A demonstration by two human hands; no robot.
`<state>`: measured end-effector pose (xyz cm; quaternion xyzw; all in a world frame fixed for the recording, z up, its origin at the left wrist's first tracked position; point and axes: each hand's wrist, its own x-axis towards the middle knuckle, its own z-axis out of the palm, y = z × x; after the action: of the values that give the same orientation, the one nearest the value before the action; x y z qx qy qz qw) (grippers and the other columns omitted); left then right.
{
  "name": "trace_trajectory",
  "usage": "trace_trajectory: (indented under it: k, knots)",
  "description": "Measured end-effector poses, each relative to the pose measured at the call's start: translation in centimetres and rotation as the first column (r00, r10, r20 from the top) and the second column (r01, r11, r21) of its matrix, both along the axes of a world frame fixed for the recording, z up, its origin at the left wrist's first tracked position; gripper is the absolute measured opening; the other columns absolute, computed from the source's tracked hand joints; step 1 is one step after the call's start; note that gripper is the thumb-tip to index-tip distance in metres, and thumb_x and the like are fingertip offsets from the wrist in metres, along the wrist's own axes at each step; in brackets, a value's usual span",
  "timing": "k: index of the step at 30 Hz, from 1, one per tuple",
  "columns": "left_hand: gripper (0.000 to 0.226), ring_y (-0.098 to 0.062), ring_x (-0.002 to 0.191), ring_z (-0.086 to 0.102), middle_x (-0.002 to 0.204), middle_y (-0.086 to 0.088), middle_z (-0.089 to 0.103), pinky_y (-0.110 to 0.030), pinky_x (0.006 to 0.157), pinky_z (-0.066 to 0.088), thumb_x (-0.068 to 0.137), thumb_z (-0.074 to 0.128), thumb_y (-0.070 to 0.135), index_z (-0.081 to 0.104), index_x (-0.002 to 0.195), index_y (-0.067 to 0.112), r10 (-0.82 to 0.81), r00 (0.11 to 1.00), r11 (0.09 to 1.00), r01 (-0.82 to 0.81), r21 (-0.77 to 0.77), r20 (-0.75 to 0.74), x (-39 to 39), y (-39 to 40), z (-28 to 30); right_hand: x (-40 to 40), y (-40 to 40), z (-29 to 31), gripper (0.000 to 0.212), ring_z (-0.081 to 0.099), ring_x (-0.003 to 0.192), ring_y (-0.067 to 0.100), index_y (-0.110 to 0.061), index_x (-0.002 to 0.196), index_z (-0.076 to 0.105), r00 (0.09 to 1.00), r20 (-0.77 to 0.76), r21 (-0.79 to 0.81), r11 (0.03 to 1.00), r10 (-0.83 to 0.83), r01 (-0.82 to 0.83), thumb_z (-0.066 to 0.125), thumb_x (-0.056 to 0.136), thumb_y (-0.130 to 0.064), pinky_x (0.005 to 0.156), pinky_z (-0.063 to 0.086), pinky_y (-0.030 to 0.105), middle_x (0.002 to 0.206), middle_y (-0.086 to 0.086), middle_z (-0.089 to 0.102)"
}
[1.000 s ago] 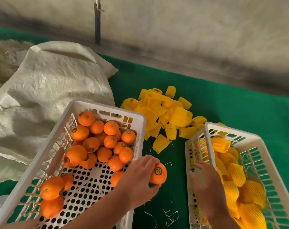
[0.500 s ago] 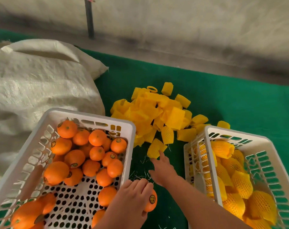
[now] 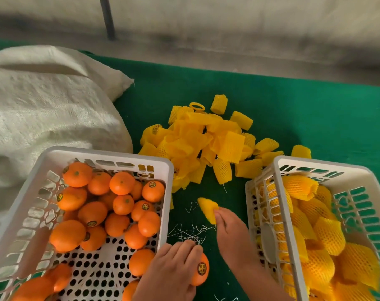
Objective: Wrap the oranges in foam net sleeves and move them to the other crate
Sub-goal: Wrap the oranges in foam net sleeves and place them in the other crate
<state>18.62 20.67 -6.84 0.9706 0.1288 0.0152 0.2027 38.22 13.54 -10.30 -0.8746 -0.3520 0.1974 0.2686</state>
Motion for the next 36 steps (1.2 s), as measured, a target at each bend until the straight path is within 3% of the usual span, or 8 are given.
trace_trajectory:
  k: [3,6,10,15,19,24,30,36]
  knots:
    - [0.078,0.000,0.092,0.067,0.110,0.018,0.067,-0.019,0.082,0.051,0.049,0.079,0.066,0.058,0.117,0.036,0.036,0.999,0.999,-0.036,-0.040,0.002,-0.3,-0.7,0.3,-2.0,-3.7,2.4,0.021,0.060,0.101,-0.014,-0.028,0.119,0.076,0.998,0.005,0.036,0.997,-0.066,0.066,0.066,0.101,-0.032,0.089,0.047,0.006,0.111,-0.024,0.070]
    - [0.074,0.000,0.100,0.064,0.116,0.022,0.063,-0.019,0.090,0.042,0.057,0.075,0.066,0.054,0.123,0.039,0.086,0.996,0.996,-0.086,-0.039,-0.011,-0.8,-1.3,1.2,-4.0,-6.5,3.9,0.019,0.059,0.100,-0.018,-0.029,0.110,0.078,0.998,-0.011,0.057,0.996,-0.063,0.064,0.078,0.092,-0.025,0.080,0.044,-0.001,0.101,-0.029,0.067]
    - [0.069,-0.003,0.101,0.065,0.116,0.019,0.062,-0.024,0.093,0.044,0.064,0.067,0.066,0.052,0.125,0.038,0.126,0.991,0.992,-0.125,0.020,-0.042,-1.1,-1.6,2.7,-5.4,-8.4,5.4,0.020,0.059,0.100,-0.006,-0.022,0.113,0.079,0.997,0.053,0.053,0.997,-0.054,0.052,0.071,0.097,-0.015,0.084,0.041,0.001,0.114,-0.014,0.071]
    - [0.073,-0.011,0.115,0.060,0.129,0.015,0.057,-0.032,0.097,0.042,0.074,0.063,0.063,0.040,0.139,0.038,0.057,0.990,0.998,-0.052,0.042,-0.133,-1.9,-2.1,4.7,-6.1,-10.2,7.4,0.026,0.051,0.107,0.004,-0.010,0.116,0.077,0.983,0.153,-0.042,0.994,0.104,-0.099,0.056,0.102,-0.008,0.082,0.036,0.003,0.126,0.000,0.065]
    - [0.085,-0.009,0.119,0.049,0.135,0.018,0.047,-0.026,0.096,0.038,0.075,0.062,0.054,0.025,0.150,0.043,-0.092,0.989,0.996,0.092,-0.010,-0.113,-2.2,-3.7,6.5,-6.3,-11.5,8.9,0.023,0.054,0.102,0.009,-0.014,0.116,0.075,0.948,0.197,-0.075,0.967,0.252,-0.242,0.057,0.103,-0.011,0.086,0.045,0.017,0.116,-0.003,0.064]
    - [0.074,-0.017,0.108,0.051,0.126,0.007,0.050,-0.034,0.082,0.049,0.078,0.065,0.048,0.030,0.141,0.034,-0.274,0.944,0.947,0.298,0.121,-0.181,-1.7,-6.6,8.8,-6.7,-12.9,10.4,0.010,0.056,0.086,0.010,-0.019,0.105,0.069,0.912,0.148,-0.066,0.924,0.383,-0.378,0.067,0.096,-0.014,0.073,0.047,0.015,0.115,-0.008,0.051]
    - [0.082,-0.023,0.108,0.051,0.132,-0.006,0.048,-0.037,0.076,0.047,0.080,0.076,0.035,0.027,0.145,0.023,-0.153,0.901,0.946,0.252,0.203,-0.405,-1.2,-9.5,10.3,-7.3,-13.5,10.6,0.022,0.057,0.075,0.007,-0.029,0.106,0.059,0.894,0.166,-0.044,0.909,0.416,-0.415,0.070,0.093,-0.017,0.064,0.046,0.010,0.128,-0.011,0.034]
    - [0.085,-0.019,0.107,0.052,0.129,-0.001,0.050,-0.037,0.086,0.055,0.083,0.072,0.042,0.017,0.146,0.026,-0.064,0.929,0.979,0.130,0.159,-0.366,-1.3,-10.4,10.5,-6.9,-13.8,10.9,0.020,0.057,0.078,0.012,-0.028,0.112,0.060,0.920,0.213,0.003,0.942,0.328,-0.336,0.068,0.095,-0.024,0.061,0.042,0.010,0.125,-0.010,0.034]
